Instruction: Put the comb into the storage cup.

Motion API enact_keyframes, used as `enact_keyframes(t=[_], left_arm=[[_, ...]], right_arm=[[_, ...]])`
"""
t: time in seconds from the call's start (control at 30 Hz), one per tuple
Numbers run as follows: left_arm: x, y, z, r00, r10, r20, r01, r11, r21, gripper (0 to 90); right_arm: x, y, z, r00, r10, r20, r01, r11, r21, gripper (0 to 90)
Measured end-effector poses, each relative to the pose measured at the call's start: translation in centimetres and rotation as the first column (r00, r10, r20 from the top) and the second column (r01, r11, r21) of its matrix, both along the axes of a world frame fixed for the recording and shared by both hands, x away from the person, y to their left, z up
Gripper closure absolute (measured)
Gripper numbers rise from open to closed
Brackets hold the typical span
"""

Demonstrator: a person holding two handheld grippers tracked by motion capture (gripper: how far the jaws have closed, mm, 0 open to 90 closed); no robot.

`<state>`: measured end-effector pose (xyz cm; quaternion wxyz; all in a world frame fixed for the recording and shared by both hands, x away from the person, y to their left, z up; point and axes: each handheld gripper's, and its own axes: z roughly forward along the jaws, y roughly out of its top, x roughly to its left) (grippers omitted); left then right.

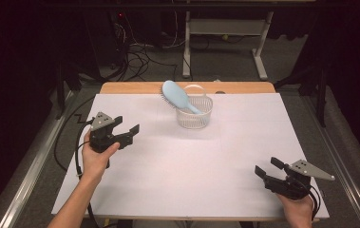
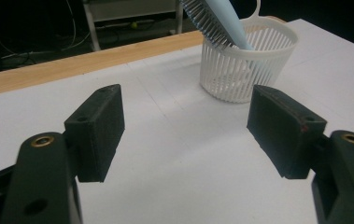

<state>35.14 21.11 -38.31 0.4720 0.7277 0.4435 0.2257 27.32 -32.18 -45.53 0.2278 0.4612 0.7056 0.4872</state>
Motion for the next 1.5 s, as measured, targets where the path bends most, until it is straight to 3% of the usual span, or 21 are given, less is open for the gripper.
enact_keyframes(t=[1.5], left_arm=[[-2.2, 1.1, -0.7, 0.9997, 0.02, 0.012, -0.02, 0.9995, -0.024, 27.0]], right_arm=[[-0.1, 0.1, 0.0, 1.0, -0.002, 0.001, 0.002, 1.0, -0.004, 25.8]])
